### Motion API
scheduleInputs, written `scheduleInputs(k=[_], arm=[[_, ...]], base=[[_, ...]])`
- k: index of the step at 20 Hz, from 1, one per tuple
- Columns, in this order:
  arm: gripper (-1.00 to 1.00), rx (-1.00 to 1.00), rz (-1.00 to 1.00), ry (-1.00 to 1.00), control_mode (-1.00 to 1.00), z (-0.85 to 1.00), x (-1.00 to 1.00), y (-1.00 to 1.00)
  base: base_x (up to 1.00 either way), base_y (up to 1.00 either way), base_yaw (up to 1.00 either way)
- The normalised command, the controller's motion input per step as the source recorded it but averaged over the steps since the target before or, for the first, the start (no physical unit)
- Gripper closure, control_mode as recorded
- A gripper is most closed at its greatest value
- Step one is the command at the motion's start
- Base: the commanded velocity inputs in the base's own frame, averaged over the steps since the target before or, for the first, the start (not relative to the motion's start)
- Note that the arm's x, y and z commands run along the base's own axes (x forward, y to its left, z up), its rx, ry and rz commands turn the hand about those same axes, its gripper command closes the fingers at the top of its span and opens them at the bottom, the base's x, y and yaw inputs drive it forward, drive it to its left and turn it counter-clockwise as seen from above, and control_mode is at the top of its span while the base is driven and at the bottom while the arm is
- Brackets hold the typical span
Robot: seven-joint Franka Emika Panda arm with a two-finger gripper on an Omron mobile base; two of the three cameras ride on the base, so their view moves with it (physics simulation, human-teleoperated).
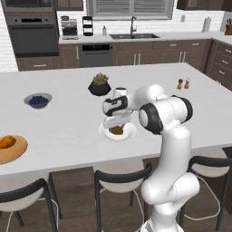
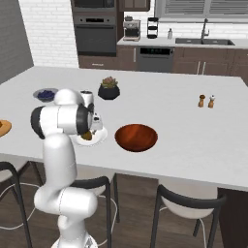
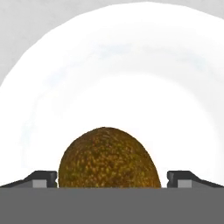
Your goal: Pick the chicken drumstick and avocado from their plates and place them in the bowl. Then put the bowl in the fridge.
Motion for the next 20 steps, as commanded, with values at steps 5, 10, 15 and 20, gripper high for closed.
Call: scheduleInputs(k=[5,10,15,20], arm=[[1.00,0.00,0.09,0.00,-1.00,-0.43,-0.20,0.01],[1.00,0.00,0.07,0.00,-1.00,-0.12,-0.65,0.01],[1.00,0.02,0.00,-0.04,-1.00,0.69,-0.76,-0.26],[1.00,0.01,0.00,-0.05,-1.00,0.92,-0.24,-0.64]], base=[[0.00,0.00,0.00],[0.00,0.00,0.00],[0.00,0.00,0.00],[0.00,0.00,0.00]])
